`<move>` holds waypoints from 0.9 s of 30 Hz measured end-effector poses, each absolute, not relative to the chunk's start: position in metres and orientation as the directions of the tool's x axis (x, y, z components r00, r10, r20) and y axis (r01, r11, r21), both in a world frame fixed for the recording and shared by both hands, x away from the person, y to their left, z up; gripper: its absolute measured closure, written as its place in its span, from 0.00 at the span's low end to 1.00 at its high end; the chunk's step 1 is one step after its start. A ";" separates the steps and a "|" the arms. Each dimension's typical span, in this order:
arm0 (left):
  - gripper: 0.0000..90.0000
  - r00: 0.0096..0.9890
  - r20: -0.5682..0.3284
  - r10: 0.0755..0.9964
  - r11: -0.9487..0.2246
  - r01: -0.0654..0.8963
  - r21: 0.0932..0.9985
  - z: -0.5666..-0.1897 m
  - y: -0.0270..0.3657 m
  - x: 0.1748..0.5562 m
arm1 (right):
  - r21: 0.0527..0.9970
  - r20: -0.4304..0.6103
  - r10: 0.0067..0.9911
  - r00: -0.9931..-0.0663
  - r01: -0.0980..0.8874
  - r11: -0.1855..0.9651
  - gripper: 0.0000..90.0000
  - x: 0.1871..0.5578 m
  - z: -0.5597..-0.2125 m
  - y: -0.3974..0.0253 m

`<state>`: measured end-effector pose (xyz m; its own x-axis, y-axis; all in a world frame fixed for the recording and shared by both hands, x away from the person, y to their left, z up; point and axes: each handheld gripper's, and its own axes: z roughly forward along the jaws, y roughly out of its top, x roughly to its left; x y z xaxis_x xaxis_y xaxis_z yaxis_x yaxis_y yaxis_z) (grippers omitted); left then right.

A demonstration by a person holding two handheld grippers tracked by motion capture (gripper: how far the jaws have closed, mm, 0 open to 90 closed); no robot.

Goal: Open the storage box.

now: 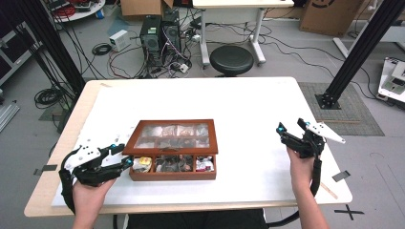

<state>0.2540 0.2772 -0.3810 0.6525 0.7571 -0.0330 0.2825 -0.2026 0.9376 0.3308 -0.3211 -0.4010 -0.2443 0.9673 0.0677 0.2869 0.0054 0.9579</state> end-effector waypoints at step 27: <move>0.47 0.642 -0.043 0.766 -0.159 0.253 0.954 -0.354 0.270 0.283 | 0.958 0.085 0.966 -0.243 0.287 -0.012 0.24 0.331 -0.401 -0.319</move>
